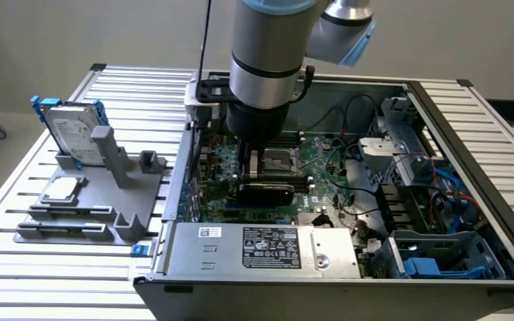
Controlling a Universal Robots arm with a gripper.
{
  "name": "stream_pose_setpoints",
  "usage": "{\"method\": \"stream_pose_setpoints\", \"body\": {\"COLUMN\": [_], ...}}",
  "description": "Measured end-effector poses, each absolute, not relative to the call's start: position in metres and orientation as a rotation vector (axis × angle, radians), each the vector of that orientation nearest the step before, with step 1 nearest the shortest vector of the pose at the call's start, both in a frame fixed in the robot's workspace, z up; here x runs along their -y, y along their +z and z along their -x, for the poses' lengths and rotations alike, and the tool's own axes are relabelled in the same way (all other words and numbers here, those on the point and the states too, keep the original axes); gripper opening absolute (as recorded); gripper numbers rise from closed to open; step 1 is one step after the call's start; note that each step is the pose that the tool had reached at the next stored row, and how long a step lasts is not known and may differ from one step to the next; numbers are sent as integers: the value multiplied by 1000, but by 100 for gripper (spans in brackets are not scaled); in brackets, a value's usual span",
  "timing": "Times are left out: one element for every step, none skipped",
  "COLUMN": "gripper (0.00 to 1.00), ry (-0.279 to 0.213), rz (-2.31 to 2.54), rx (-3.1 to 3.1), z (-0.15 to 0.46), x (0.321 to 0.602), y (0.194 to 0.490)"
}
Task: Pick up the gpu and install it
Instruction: 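Press down on the gpu until it lock into place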
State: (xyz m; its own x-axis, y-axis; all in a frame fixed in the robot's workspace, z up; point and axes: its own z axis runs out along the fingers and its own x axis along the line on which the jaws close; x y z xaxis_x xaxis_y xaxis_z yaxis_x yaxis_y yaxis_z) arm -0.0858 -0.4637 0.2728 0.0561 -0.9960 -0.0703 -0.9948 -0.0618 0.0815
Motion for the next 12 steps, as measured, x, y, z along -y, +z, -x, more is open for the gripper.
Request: {"method": "stream_pose_setpoints", "body": {"gripper": [11,11,11,11,11,11,11,11,11,11,11,11], "ry": [-168,-168,-168,-168,-168,-168,-168,-167,-167,-167,-167,-167], "rz": [-2275,-2275,-2275,-2275,-2275,-2274,-2274,-2274,-2274,-2274,-2274,-2275], "rx": [2144,2144,2144,2144,2144,2144,2144,2144,2144,2144,2144,2144], "z": [86,86,86,86,86,86,86,86,86,86,86,86], "x": [464,464,464,463,463,463,463,463,463,463,463,463], "y": [272,272,271,271,270,270,270,269,269,268,268,267]}}
